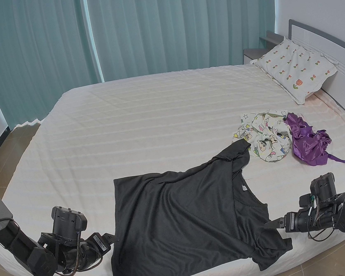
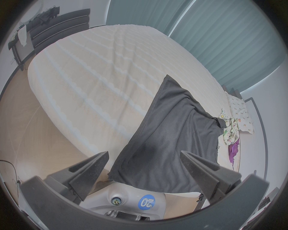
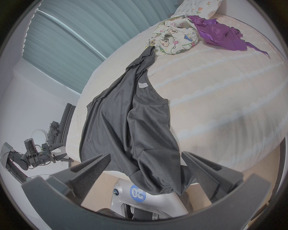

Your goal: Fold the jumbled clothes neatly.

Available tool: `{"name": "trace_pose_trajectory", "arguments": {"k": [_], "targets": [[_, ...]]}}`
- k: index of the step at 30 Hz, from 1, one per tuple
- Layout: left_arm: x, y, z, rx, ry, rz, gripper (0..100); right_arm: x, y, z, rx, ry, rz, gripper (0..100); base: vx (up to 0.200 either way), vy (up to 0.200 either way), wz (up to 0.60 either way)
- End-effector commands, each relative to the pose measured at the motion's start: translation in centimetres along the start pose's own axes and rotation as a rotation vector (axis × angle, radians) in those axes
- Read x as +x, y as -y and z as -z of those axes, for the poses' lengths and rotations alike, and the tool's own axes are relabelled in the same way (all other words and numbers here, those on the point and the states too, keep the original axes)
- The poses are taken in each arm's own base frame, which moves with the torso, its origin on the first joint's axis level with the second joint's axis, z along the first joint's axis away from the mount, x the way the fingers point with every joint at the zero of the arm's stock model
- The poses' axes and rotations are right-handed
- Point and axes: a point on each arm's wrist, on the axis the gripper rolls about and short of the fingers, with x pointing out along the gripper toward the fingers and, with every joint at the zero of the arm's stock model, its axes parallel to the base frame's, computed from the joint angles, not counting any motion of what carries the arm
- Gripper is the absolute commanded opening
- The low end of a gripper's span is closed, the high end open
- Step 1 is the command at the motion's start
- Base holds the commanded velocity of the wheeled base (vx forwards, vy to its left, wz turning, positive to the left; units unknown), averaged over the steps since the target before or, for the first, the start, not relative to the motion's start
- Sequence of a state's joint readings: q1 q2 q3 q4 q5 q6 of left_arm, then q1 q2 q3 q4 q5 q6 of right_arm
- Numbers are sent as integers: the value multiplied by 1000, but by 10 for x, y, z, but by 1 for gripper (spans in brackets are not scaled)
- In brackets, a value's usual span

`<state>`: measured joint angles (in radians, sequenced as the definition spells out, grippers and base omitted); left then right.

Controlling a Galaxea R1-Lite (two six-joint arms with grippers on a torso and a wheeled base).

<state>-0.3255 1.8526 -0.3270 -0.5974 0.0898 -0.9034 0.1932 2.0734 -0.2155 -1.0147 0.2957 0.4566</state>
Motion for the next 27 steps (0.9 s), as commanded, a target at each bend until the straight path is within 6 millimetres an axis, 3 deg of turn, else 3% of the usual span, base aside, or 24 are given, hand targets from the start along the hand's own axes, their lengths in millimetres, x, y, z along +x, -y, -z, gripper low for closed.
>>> {"name": "trace_pose_trajectory", "arguments": {"k": [1, 7, 23, 27], "targets": [[1, 1, -1, -4, 1, 3, 100, 2, 1, 1, 2, -8, 2, 100, 0, 0, 0], [1, 3, -3, -12, 9, 18, 100, 2, 1, 1, 3, -9, 0, 100, 0, 0, 0], [16, -1, 2, -6, -30, -23, 100, 5, 2, 2, 1, -15, -11, 100, 200, 0, 0], [16, 1, 1, -5, -30, -16, 100, 6, 2, 2, 1, -16, -10, 100, 0, 0, 0]]}}
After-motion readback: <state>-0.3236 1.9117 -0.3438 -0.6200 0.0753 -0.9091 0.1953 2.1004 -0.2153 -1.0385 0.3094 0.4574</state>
